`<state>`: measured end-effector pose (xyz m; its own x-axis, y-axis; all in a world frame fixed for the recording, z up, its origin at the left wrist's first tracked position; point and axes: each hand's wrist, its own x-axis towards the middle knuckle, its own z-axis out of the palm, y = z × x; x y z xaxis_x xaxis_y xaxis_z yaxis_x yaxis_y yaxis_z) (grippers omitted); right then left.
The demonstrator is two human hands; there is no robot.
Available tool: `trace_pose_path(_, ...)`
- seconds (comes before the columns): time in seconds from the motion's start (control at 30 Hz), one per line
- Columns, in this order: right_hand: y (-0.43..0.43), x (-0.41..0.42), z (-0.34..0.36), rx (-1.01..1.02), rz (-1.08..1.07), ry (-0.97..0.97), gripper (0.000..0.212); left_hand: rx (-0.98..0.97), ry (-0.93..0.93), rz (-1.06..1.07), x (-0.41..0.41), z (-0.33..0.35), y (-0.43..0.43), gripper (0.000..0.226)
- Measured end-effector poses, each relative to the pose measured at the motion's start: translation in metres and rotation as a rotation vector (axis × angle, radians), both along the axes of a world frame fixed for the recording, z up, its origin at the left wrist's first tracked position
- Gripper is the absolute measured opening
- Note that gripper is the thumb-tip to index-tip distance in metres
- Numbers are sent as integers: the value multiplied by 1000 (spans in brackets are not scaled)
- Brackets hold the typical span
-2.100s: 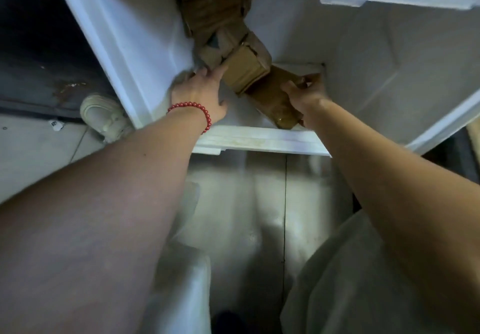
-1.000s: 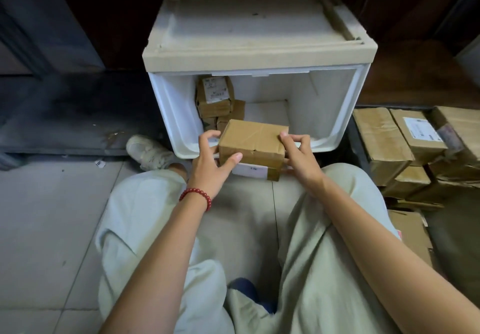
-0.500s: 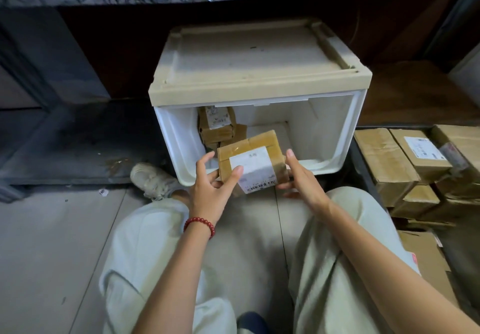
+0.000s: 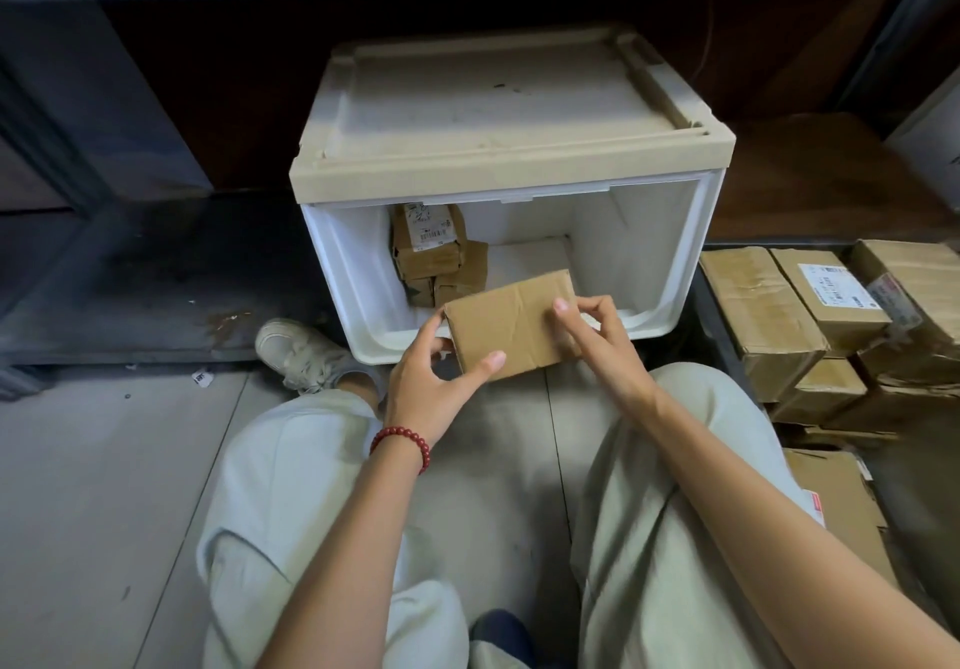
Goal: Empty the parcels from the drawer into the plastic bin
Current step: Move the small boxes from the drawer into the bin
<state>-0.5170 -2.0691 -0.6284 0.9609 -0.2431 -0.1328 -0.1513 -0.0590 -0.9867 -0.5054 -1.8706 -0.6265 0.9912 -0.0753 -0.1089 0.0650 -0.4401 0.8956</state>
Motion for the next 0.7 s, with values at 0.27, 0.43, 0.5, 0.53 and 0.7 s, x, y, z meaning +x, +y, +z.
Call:
trace_pose_path(0.27, 7, -7, 4, 89, 133, 35, 42, -141, -55, 59, 7, 10, -11, 74)
trace_pose_path(0.43, -14, -17, 29, 89, 57, -84, 69, -254, -83, -57, 11, 35, -42, 55)
trace_pose_path(0.5, -34, -25, 40, 81, 13, -113, 69, -264, -106, -117, 12, 46, -66, 55)
trace_pose_path(0.53, -45, -31, 45, 83, -29, -123, 68, -274, -119, -150, 13, 50, -80, 55)
trace_pose_path(0.7, -113, -73, 63, 85, -306, -121, 64, -180, -133, -399, 0, 74, -172, 62)
